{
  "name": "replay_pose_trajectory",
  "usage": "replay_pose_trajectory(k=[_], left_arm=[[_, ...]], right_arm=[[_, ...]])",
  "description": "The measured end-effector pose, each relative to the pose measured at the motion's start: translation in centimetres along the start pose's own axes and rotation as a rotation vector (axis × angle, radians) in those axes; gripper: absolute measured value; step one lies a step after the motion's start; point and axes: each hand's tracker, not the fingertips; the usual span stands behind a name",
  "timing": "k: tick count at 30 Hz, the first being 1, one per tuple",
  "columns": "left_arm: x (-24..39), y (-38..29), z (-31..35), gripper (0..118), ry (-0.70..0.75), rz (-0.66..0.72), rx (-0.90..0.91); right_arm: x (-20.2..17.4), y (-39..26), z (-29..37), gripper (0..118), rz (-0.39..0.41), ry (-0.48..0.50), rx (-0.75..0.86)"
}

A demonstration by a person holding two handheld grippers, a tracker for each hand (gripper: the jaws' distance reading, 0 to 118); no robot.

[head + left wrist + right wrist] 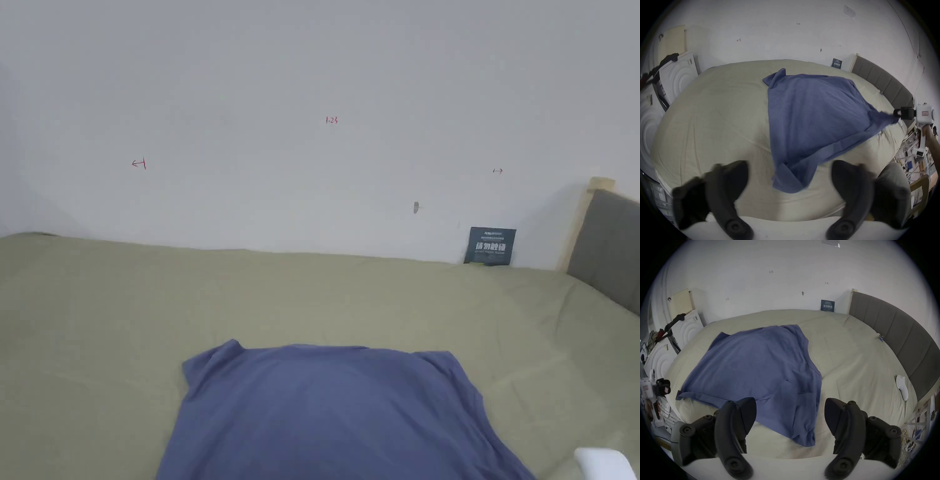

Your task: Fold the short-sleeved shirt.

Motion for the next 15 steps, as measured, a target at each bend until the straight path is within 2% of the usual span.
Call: replay_pose_trajectory(k=[4,6,7,8,9,10,11,13,15], left_arm=[[-0.8,0.5,1.6,111,-0.04,0.096,0.059],[-0.5,0.9,2.2,108,-0.066,0.088,0.08],[-0.4,1.1,2.4,98,-0.08,0.078,0.074],[-0.2,1.3,2.4,74,-0.079,0.069,0.04],[0.1,1.2,2.3,26,-0.062,0.06,0.027],[0.3,1.0,2.2,0,0.016,-0.011,0.015],[0.7,0.6,2.2,0,0.042,-0.016,0.072],[0.6,0.3,1.6,0,-0.004,0.042,-0.043],[0.9,-0.7,1.5,0,0.03,0.021,-0.031]], right_arm=[[-0.9,-0.2,2.5,89,-0.014,0.088,0.047],[-1.3,0.0,3.4,89,-0.019,0.082,0.034],[-1.4,-0.1,3.7,89,-0.024,0.061,0.003],[-1.4,-0.3,4.0,81,-0.035,0.076,-0.005],[-1.3,-0.7,4.5,51,-0.057,0.136,0.007],[-1.3,-1.2,4.7,0,-0.068,0.132,0.006],[-1.6,-1.8,5.1,0,-0.07,0.1,0.026],[-1.9,-3.0,5.6,0,-0.054,0.094,-0.001],[-1.9,-3.9,5.8,0,-0.049,0.094,-0.018]])
